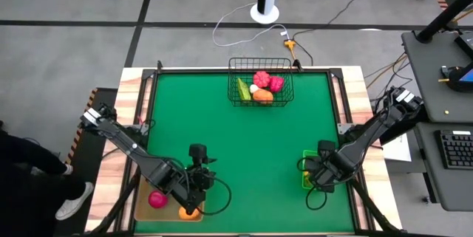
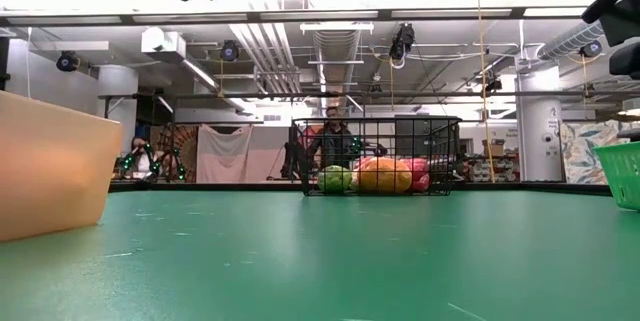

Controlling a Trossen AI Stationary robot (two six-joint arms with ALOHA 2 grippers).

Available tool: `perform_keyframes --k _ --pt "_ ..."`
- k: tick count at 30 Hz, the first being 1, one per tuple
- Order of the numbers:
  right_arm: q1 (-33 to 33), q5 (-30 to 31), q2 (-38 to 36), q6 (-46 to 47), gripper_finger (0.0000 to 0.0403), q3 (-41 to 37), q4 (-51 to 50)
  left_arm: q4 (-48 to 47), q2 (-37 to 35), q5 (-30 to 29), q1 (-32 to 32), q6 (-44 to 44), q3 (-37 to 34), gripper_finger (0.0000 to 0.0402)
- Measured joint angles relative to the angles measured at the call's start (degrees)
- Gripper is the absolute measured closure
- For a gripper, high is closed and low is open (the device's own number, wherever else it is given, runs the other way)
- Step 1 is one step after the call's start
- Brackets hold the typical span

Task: Sort produce into baskets
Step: Move the strawberry into the orange bin

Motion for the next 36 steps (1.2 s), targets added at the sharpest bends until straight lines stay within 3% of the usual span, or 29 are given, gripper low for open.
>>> perform_keyframes --k 14,36 --pt "0.0 0.0 0.1 3.7 0.0134 -0.1 0.2 0.2 -3.4 -0.9 2.7 1.5 -1.7 0.0196" --pt "0.0 0.1 1.3 3.9 0.0138 -3.9 0.2 0.6 -3.4 -1.8 2.8 1.5 -2.3 0.0196"
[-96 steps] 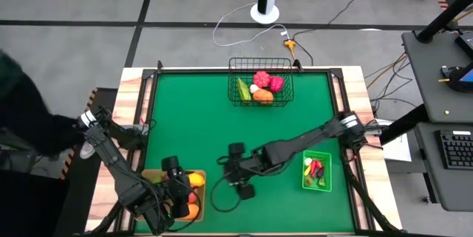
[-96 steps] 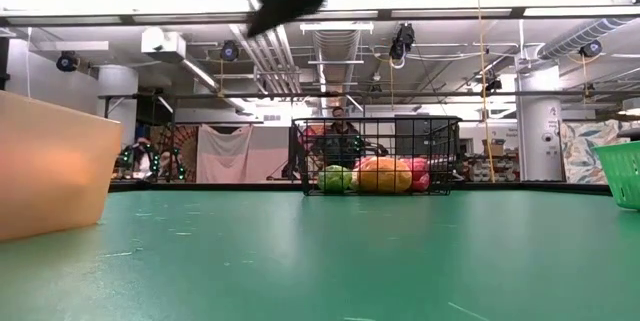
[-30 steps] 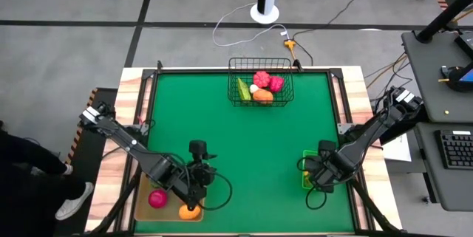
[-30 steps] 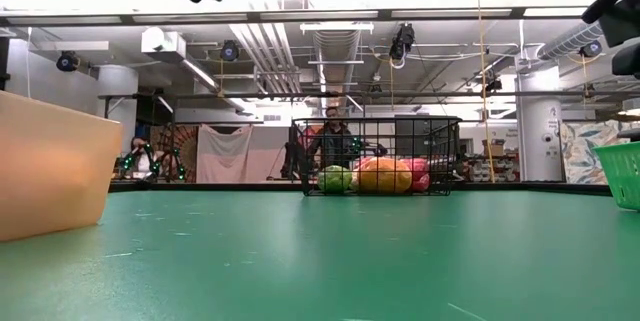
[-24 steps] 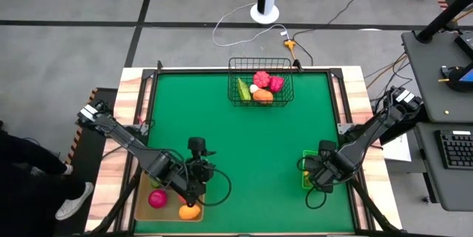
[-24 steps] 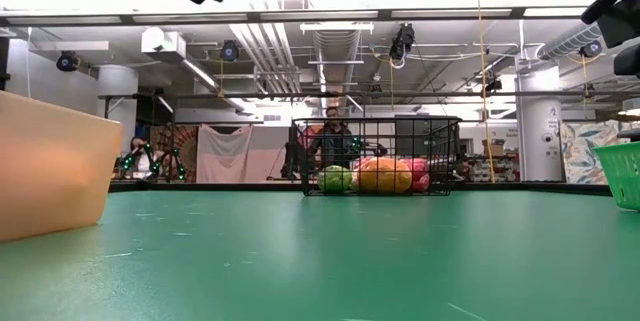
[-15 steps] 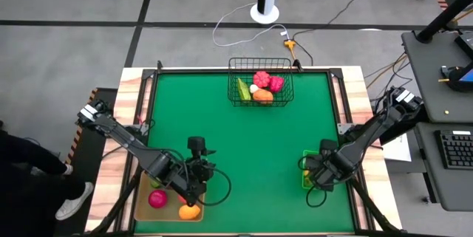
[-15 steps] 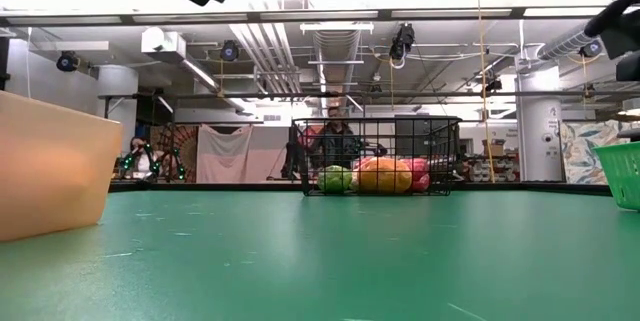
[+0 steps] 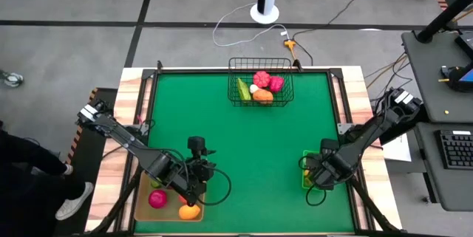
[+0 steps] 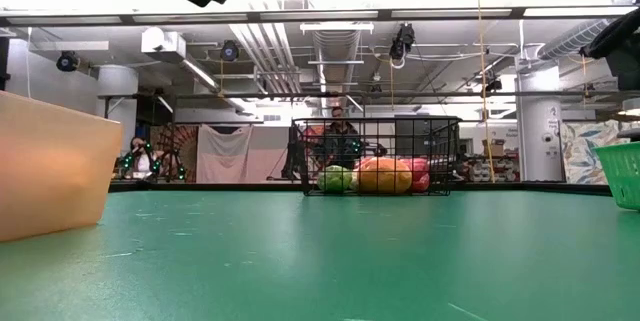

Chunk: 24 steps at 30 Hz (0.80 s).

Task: Sort produce into baskets
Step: Move the strawberry into the orange bin

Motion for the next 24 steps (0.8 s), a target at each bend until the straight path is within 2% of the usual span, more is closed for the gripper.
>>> perform_keyframes --k 14,24 --pt "0.0 0.5 2.4 0.0 0.0163 0.0 1.7 0.0 0.0 0.0 0.0 0.0 -0.1 0.0196" --pt "0.0 0.5 2.5 -0.5 0.0216 0.0 1.8 0.0 0.0 -0.8 0.0 0.0 -0.1 0.0196"
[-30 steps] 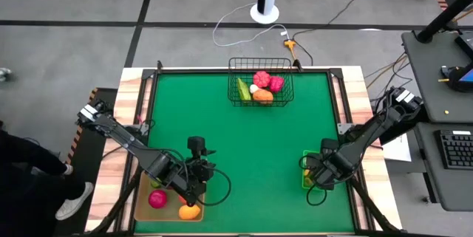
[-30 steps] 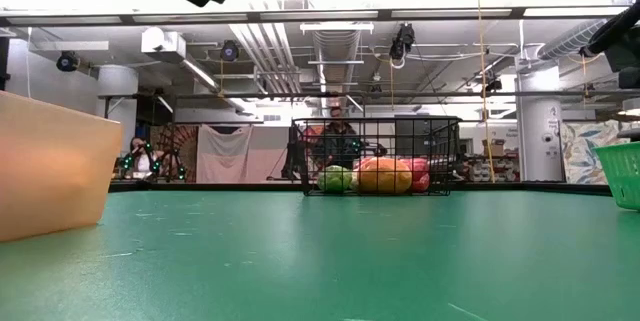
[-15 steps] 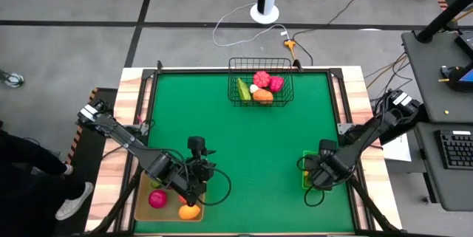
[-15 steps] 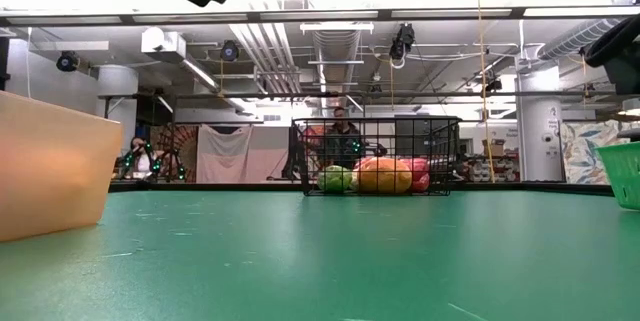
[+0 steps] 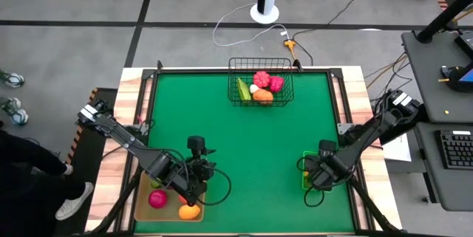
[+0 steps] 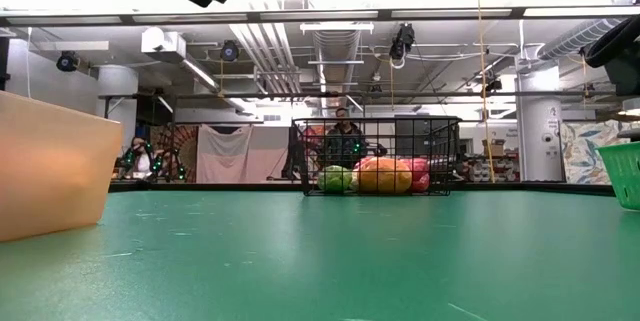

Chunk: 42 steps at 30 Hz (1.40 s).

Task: Sort produce into baskets
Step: Move the strawberry into the orange bin

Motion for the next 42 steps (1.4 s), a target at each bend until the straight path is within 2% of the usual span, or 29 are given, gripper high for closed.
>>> perform_keyframes --k 14,18,30,42 --pt "0.0 0.4 0.0 -0.7 0.0326 0.0 -0.3 0.0 0.0 -0.6 0.0 0.0 0.0 0.0196" --pt "0.0 0.4 -0.1 -0.6 0.0346 0.0 -0.4 0.0 0.0 -0.6 0.0 0.0 0.0 0.0196" --pt "0.0 0.4 -0.1 -0.4 0.035 3.0 -2.1 0.0 0.0 -0.6 0.0 0.0 0.0 0.0196" --pt "0.0 1.4 -0.3 1.2 0.0351 12.6 -12.6 0.0 0.0 -0.6 0.0 -0.2 0.0 0.0196"
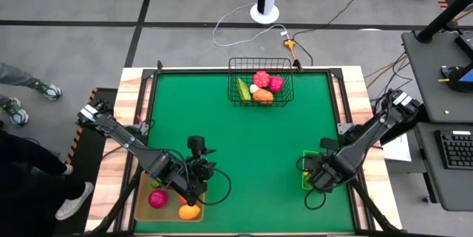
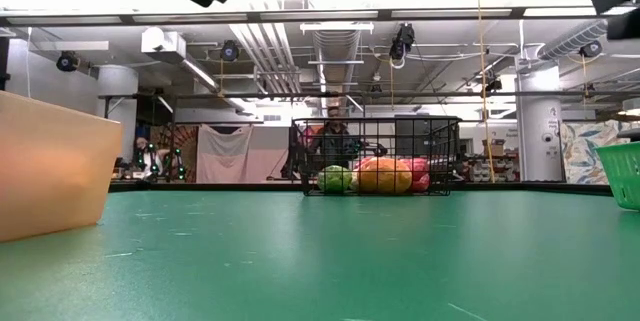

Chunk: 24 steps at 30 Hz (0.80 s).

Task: Sort produce into baskets
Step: Move the strawberry into the orange bin

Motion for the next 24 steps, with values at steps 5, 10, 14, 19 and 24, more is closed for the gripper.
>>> perform_keyframes --k 5,10,14,19,24 --pt "0.0 4.9 0.0 0.6 0.0351 5.4 -4.7 0.6 0.0 0.0 0.0 0.0 0.0 0.0196" --pt "-2.3 15.3 0.0 -4.2 0.0351 11.3 -4.8 1.5 0.0 0.0 0.0 0.0 0.0 0.0196" --pt "-7.5 24.2 0.0 -11.9 0.0351 15.4 -3.7 1.6 0.0 0.0 0.0 0.0 0.0 0.0196" --pt "-17.5 27.9 0.0 -27.5 0.0351 18.1 3.8 1.6 0.0 0.0 0.0 0.0 0.0 0.0196" --pt "-29.5 26.8 0.0 -45.2 0.0351 18.3 14.9 1.5 0.0 0.0 0.0 0.0 0.0 0.0196"
